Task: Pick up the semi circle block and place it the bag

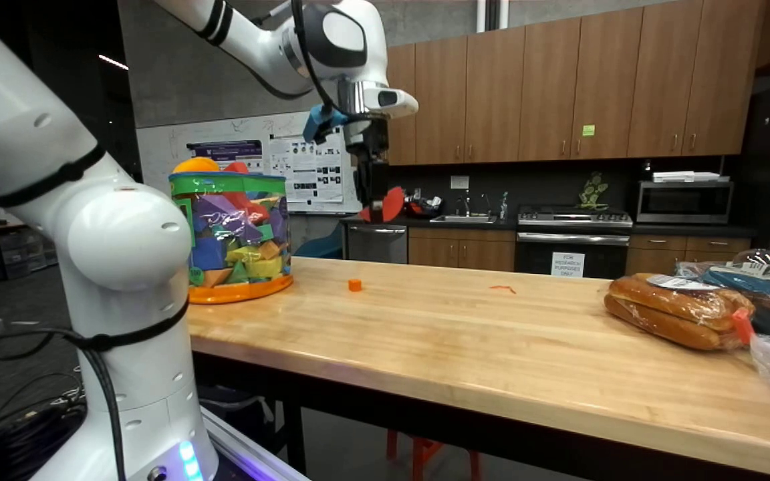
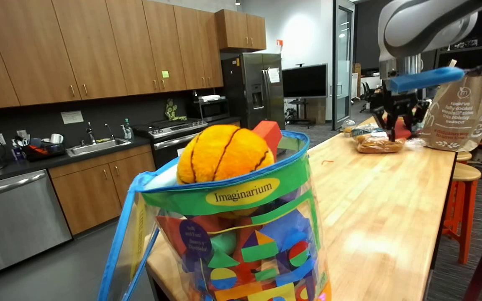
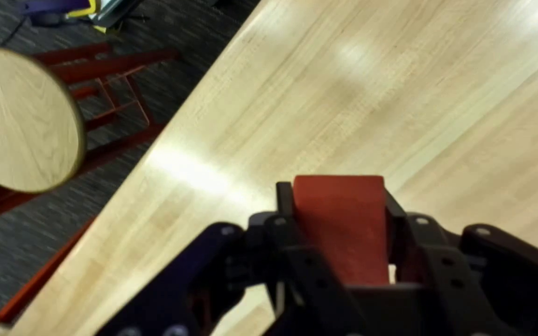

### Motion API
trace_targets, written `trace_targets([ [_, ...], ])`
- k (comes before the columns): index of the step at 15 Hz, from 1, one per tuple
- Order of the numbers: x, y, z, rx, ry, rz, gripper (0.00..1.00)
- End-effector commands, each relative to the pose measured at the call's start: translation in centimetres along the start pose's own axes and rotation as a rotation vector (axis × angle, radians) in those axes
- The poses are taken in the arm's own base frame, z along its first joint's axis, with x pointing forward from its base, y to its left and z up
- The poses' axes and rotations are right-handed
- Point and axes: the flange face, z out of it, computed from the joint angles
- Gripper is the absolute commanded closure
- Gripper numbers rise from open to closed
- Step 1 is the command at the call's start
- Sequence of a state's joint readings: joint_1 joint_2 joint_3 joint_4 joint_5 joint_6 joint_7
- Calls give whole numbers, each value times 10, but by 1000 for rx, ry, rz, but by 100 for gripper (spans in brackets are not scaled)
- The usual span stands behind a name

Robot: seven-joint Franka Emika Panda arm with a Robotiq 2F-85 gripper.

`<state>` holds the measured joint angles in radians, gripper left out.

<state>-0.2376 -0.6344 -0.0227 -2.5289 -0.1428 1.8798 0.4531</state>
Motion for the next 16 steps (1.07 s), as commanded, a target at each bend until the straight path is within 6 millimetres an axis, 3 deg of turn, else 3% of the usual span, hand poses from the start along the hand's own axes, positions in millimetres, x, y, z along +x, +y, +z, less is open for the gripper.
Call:
trace_targets([
  [1,-8,-40,-86,-47,73,-181,84],
  [4,-21,-79,-151,-99,141,-326,84],
  [7,-33,-112,-197,-169,203,-464,84],
  [12,-55,-164,-247,-319,305,-673,84],
  [16,-87,-223,-292,-409,395,-860,84],
])
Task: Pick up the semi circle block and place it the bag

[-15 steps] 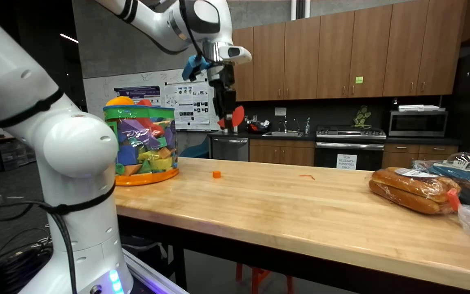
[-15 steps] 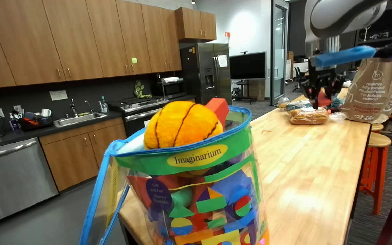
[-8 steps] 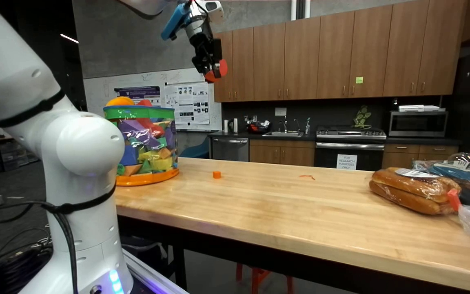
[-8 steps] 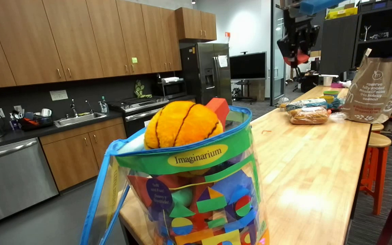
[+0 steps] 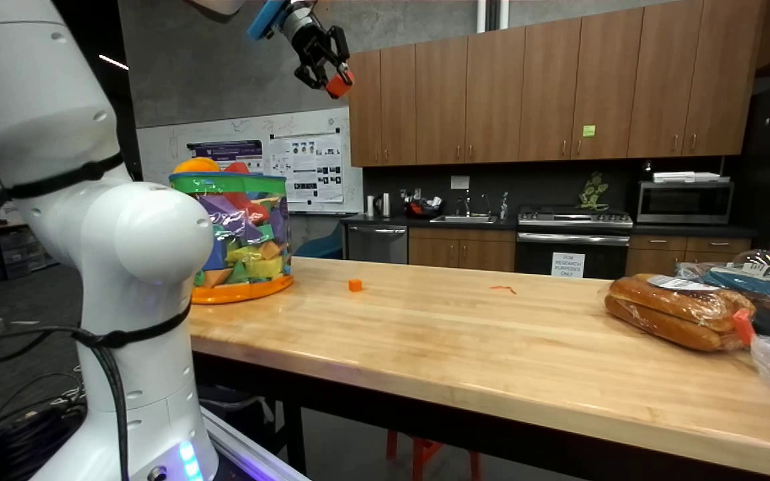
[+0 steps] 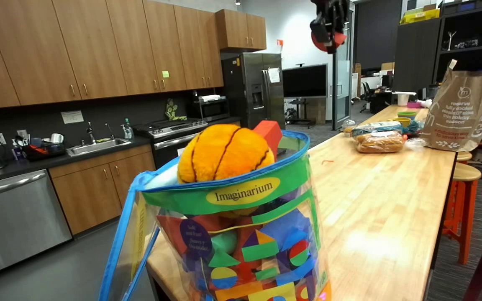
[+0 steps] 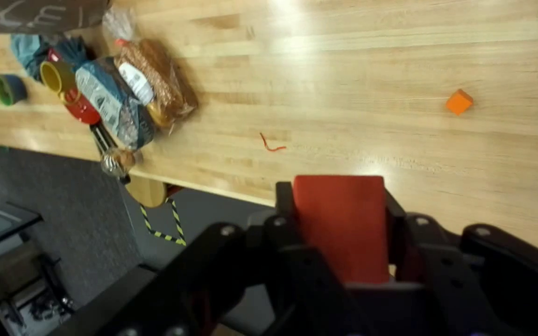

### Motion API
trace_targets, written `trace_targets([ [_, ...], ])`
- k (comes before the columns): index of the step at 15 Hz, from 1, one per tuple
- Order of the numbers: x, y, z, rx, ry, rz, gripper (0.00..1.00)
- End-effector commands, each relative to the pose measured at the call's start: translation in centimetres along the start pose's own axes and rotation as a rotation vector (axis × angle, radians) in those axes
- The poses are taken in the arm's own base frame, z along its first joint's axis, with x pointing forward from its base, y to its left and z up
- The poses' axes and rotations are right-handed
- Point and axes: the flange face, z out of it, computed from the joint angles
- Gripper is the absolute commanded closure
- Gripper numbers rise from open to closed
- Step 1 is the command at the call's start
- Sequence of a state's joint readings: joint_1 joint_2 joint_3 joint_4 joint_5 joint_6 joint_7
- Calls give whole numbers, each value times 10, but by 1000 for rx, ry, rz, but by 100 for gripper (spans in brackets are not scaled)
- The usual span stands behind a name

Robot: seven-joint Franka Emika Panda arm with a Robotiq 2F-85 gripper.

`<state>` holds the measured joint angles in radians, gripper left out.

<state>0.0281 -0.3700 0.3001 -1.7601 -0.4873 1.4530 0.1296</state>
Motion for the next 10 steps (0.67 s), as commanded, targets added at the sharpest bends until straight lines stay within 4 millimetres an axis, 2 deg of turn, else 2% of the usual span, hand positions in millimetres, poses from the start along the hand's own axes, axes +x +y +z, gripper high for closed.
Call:
trace_targets([
  [1,28,-31,-59,-38,69,-179,84],
  [3,34,-54,-91,-34,134,-282,84],
  [6,44,-83,-125,-3,208,-442,84],
  [9,58,-107,-140,52,267,-598,84],
  [10,67,-117,-138,76,275,-646,84],
])
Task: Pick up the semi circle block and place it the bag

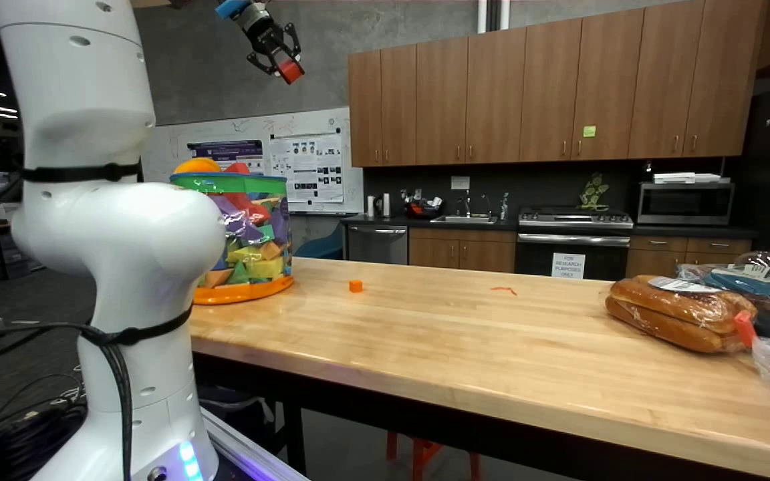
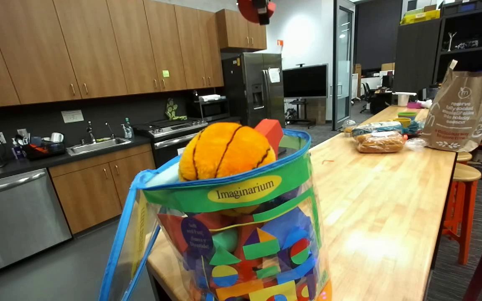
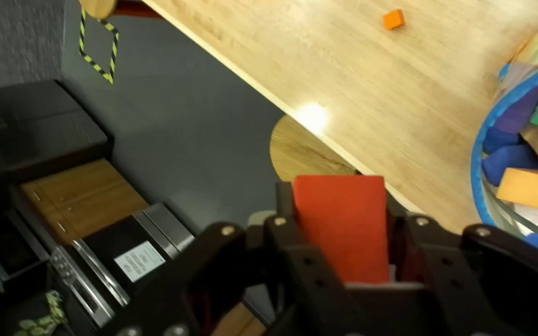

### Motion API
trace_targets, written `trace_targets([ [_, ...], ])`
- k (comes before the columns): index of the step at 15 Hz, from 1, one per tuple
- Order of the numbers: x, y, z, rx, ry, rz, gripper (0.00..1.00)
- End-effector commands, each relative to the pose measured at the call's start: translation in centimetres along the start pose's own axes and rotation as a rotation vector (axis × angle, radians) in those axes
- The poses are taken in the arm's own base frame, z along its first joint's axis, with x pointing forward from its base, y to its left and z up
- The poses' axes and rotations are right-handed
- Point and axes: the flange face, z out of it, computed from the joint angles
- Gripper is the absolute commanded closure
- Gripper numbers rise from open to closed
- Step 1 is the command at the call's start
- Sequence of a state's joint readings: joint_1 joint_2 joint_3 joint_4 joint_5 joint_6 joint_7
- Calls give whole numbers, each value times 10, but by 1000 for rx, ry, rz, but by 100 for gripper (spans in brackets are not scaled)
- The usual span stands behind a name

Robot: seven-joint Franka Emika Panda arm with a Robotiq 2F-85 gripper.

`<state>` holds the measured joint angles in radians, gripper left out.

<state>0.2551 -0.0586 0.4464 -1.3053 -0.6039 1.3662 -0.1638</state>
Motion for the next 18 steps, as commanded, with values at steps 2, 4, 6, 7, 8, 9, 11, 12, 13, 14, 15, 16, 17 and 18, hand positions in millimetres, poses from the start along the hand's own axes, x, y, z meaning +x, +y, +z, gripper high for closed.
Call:
trace_targets([
  [2,47,-11,8,118,55,-211,84],
  [4,63,-23,20,184,58,-292,84],
  [6,75,-32,39,261,37,-366,84],
  [7,79,-35,51,303,12,-398,84],
  [8,80,-37,59,344,-13,-427,84],
  [9,81,-38,68,381,-39,-449,84],
  [11,78,-38,76,432,-82,-474,84],
  [12,77,-35,79,454,-95,-479,84],
  [13,75,-33,81,472,-105,-483,84],
  [14,72,-32,81,487,-112,-485,84],
  [15,72,-31,81,499,-118,-489,84],
  [16,72,-34,81,509,-123,-495,84],
  [17,74,-38,84,520,-135,-504,84],
  [18,74,-41,86,531,-146,-513,84],
])
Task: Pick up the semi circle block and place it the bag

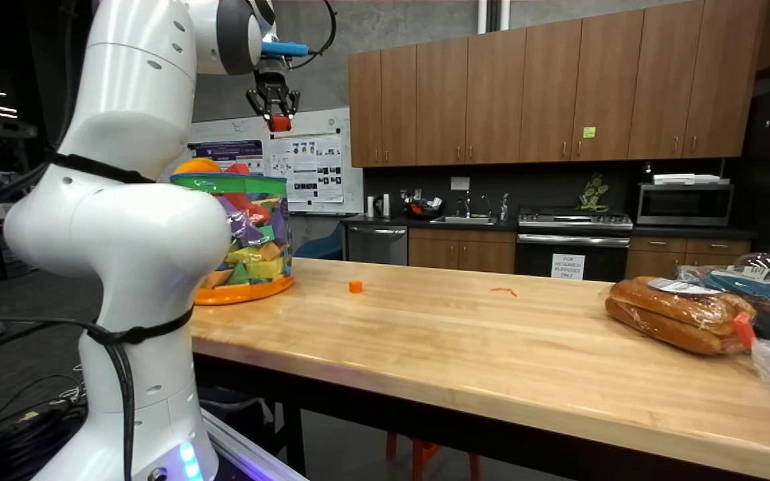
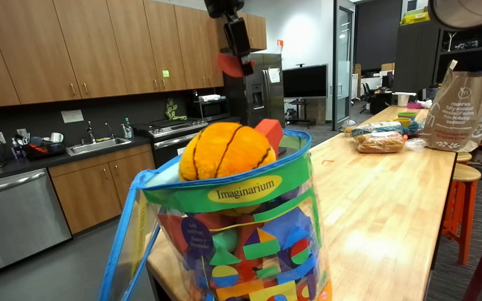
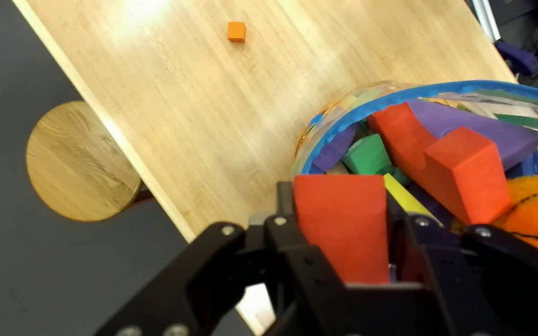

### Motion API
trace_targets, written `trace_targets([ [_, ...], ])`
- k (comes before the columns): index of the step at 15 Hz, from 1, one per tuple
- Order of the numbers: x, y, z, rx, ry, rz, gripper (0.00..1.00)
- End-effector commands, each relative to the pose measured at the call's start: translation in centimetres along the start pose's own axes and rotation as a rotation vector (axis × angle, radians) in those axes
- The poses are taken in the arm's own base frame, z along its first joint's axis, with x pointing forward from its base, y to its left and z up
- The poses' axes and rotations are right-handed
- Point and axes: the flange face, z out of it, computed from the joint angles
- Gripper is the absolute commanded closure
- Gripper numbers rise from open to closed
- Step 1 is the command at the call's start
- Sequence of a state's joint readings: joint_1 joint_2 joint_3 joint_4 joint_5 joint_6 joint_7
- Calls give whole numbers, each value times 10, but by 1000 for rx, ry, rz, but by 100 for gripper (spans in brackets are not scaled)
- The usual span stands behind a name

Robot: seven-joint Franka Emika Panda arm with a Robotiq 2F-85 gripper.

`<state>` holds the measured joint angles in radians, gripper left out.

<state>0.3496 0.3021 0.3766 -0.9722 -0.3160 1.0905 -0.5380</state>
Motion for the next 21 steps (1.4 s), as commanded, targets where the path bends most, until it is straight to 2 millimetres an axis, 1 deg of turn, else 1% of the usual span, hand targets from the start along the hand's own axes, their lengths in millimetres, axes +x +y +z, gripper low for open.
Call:
trace_targets([
  [1,8,-3,6,58,-20,-37,84],
  [3,15,-7,15,81,-38,-54,84],
  [7,37,-15,36,102,-80,-81,84],
  [11,51,-22,48,101,-109,-95,84],
  [14,56,-26,52,87,-124,-88,84],
  [17,55,-25,51,71,-123,-62,84],
  [18,53,-22,50,61,-123,-46,34],
  [19,51,-20,50,53,-123,-33,34],
  [20,58,-21,55,82,-120,-64,55],
  [21,57,-20,55,77,-123,-57,48],
])
